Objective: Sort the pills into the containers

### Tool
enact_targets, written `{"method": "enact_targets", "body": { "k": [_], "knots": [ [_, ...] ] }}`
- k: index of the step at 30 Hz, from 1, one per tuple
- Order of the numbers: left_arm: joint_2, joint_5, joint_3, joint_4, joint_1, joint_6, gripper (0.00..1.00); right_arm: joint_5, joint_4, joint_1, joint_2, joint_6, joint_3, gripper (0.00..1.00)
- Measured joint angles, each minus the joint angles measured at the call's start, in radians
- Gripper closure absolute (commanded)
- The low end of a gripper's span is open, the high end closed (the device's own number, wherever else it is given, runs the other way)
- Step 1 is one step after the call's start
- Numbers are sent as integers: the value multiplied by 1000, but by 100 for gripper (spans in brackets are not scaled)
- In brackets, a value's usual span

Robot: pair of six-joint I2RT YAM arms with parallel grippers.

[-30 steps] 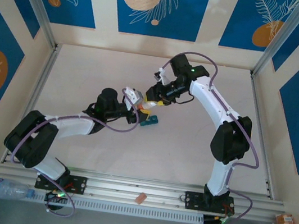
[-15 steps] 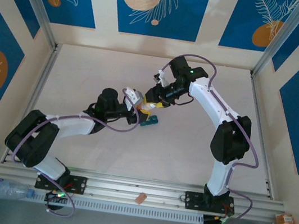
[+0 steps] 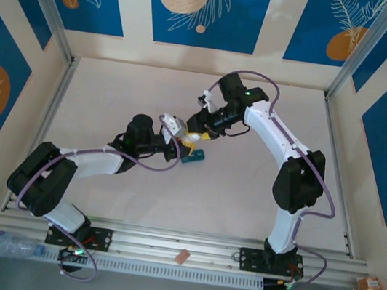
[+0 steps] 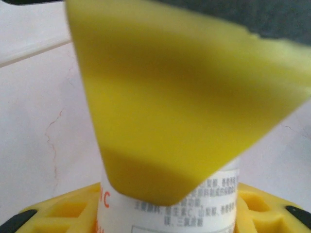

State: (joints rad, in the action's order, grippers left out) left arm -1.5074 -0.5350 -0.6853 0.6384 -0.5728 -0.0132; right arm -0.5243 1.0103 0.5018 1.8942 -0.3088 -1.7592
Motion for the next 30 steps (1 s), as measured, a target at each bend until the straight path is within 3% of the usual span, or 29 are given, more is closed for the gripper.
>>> {"method": "enact_targets", "body": {
  "k": [3, 6, 10, 16, 19, 24, 30],
  "knots": [
    [0, -1, -2, -3, 0, -4, 88, 0, -1, -2, -2, -1, 2, 51],
    [0, -4, -11, -2, 0, -16, 90, -9, -19, -17, -22, -14, 23, 42],
    [6, -3, -14, -8, 0, -38, 100, -41, -62, -84, -107, -37, 89, 40],
    [31, 5, -15, -19, 0, -61, 100, -43, -160, -193, -273, -113, 211, 40],
    [46, 20, -17, -29, 0, -76, 100, 9, -248, -183, -376, -190, 339, 40],
    [79, 52, -39, -68, 0, -108, 100, 143, -469, -143, -580, -363, 602, 26],
    [106, 56, -62, -80, 0, -156, 100, 289, -696, -44, -720, -471, 741, 21]
  ]
}}
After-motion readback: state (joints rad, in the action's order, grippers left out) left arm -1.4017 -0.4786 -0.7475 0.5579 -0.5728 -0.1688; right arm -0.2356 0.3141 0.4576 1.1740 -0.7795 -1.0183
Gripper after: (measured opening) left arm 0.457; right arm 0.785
